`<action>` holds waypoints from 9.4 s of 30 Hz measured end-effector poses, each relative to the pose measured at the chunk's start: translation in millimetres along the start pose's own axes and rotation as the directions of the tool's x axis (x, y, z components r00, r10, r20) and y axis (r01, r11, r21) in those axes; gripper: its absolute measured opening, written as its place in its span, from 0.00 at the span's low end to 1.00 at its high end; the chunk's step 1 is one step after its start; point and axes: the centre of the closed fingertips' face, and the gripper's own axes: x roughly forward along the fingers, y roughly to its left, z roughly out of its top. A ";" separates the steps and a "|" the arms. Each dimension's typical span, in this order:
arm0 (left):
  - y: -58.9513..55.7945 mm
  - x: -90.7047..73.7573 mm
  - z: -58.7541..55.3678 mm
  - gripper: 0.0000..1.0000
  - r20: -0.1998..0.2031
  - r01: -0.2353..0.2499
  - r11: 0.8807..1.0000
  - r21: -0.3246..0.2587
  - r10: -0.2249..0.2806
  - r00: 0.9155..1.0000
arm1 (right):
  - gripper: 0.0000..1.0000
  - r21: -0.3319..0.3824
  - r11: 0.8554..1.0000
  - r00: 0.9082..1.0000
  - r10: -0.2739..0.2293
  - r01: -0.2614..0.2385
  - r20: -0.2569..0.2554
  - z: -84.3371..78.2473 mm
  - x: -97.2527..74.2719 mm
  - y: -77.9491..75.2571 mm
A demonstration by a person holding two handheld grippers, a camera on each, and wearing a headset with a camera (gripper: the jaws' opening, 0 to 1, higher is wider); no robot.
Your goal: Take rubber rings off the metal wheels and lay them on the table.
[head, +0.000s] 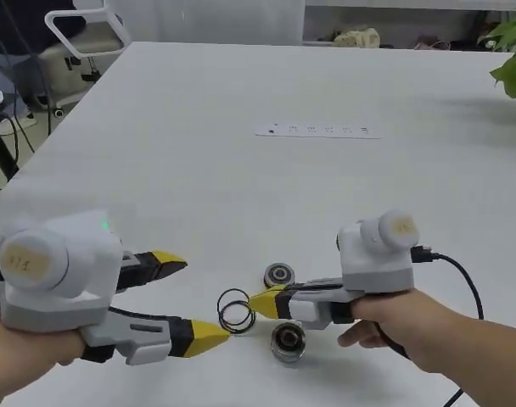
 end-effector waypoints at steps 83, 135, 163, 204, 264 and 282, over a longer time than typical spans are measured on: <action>5.4 -1.2 -12.1 0.61 -0.047 -0.008 1.000 -0.023 0.007 0.999 | 0.14 -0.037 0.996 0.995 -0.075 0.077 0.064 13.3 -6.8 -18.6; 28.4 28.7 -1.2 0.60 -0.088 0.004 1.000 0.000 -0.004 0.996 | 0.33 -0.195 0.948 0.966 -0.232 0.251 0.114 26.0 -39.5 -65.8; 35.8 59.0 7.8 0.57 -0.098 0.016 1.000 -0.018 -0.018 0.995 | 0.27 -0.342 0.908 0.968 -0.252 0.240 0.012 3.4 -34.5 -72.6; 24.7 103.5 8.7 0.45 -0.136 0.079 0.997 -0.004 -0.079 0.988 | 0.16 -0.337 0.909 0.966 -0.257 0.245 0.011 -1.5 -29.4 -76.2; 23.7 129.3 5.7 0.11 -0.183 0.069 0.992 0.109 -0.048 0.982 | 0.06 -0.310 0.919 0.968 -0.251 0.243 0.015 -1.9 -29.6 -77.4; 21.5 128.0 2.2 0.08 -0.175 0.041 0.994 0.106 -0.022 0.984 | 0.00 -0.177 0.955 0.971 -0.239 0.239 0.022 -1.6 -35.1 -80.9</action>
